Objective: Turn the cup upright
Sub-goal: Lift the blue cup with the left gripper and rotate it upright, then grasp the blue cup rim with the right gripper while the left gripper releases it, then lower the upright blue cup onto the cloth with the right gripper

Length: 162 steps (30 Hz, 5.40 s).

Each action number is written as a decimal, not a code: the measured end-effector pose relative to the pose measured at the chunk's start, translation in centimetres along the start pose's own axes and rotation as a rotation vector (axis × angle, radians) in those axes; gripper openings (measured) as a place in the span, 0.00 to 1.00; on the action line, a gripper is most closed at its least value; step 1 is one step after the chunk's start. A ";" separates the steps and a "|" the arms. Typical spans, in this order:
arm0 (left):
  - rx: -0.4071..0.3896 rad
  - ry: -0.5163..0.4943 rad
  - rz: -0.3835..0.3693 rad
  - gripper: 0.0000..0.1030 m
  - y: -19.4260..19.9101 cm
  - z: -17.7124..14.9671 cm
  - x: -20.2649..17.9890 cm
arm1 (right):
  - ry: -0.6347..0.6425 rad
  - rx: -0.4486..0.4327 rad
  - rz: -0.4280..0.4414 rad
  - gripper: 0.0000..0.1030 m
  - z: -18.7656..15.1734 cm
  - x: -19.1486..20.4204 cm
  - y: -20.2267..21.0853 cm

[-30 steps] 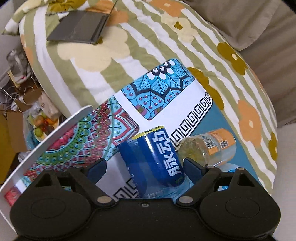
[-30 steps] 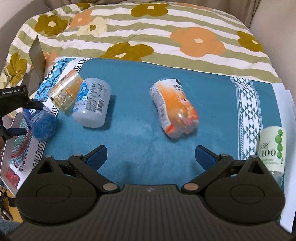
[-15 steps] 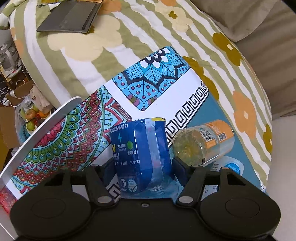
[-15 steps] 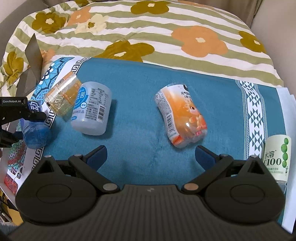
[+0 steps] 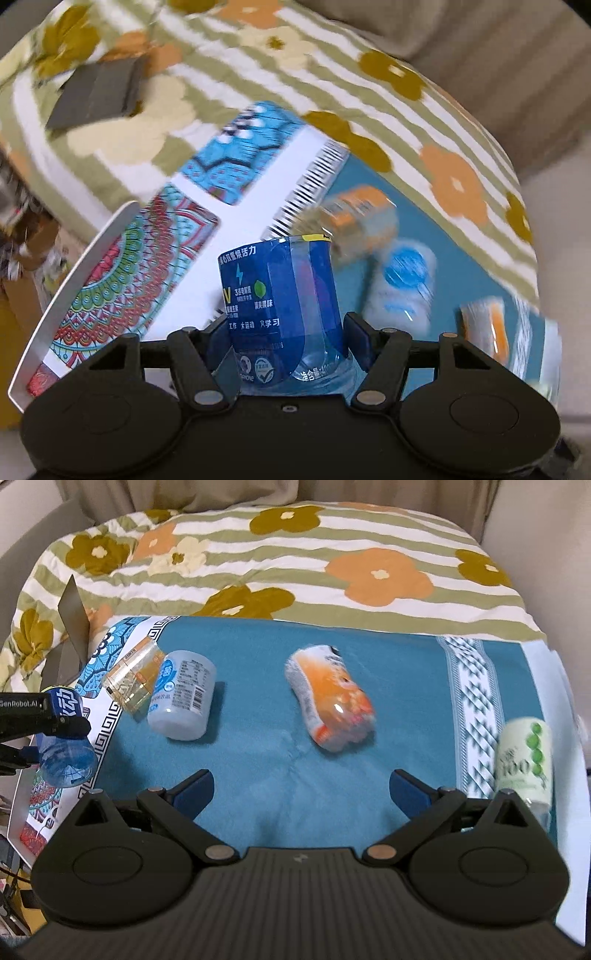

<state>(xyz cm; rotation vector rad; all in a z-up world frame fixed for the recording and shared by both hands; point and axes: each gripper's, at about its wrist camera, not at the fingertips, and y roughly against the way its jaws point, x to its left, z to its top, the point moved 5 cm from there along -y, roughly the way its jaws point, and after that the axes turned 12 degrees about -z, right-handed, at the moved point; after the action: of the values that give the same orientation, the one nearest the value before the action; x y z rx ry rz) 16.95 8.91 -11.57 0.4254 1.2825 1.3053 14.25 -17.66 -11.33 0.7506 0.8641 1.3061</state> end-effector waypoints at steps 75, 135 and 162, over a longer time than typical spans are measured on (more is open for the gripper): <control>0.008 -0.452 -0.033 1.00 5.5 -12.2 -5.7 | -0.115 0.246 0.255 1.00 -2.0 -2.0 0.3; 0.042 -0.445 -0.102 1.00 3.7 -9.8 3.3 | -0.281 -0.484 0.009 0.77 -7.3 2.1 -1.2; -0.007 -0.460 -0.074 1.00 5.4 -11.0 0.9 | -0.148 -0.371 -0.004 1.00 -8.7 2.3 0.5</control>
<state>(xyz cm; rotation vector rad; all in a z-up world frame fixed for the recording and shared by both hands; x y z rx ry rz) 4.85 6.95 -11.04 0.6265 0.8977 1.0703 6.52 -15.44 -15.45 0.5424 0.4856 1.3401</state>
